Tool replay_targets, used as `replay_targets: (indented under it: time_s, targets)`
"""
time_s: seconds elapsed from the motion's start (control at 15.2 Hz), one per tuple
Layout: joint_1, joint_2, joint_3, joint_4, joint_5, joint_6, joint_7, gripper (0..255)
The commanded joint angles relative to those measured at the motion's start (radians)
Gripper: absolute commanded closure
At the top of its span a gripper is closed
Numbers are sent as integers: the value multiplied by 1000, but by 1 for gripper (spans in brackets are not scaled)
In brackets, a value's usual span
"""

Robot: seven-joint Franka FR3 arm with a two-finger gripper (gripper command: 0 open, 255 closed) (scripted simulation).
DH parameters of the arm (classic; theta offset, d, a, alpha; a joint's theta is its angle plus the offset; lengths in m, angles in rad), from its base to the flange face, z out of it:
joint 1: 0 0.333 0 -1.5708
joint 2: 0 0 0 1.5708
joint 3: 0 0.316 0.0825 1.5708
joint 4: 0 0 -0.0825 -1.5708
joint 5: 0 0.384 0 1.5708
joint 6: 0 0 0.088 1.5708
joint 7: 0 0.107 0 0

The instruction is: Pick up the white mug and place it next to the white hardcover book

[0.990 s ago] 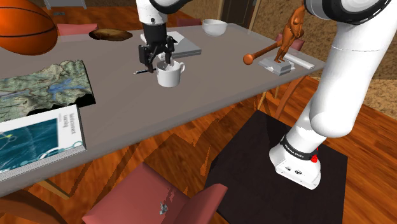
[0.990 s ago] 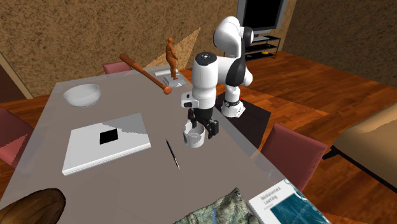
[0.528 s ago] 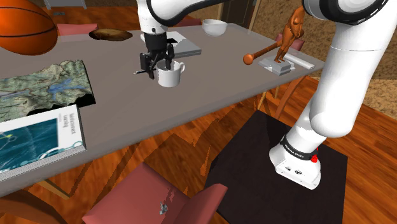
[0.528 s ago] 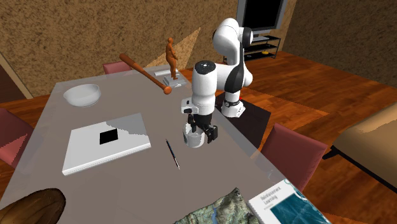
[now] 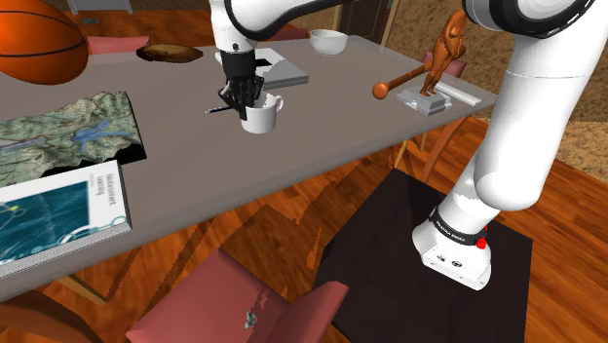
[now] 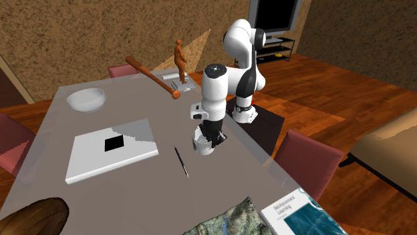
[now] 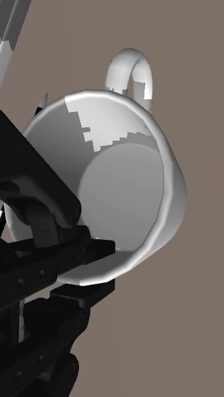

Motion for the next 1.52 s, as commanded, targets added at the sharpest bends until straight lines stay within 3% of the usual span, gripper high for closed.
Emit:
replay_targets:
  time_s: [0.0, 0.4, 1.45]
  targets:
    - [0, 0, 0, 0, 0, 0, 0, 255]
    - [0, 0, 0, 0, 0, 0, 0, 255]
    - [8, -12, 6, 199, 9, -210, -14, 255]
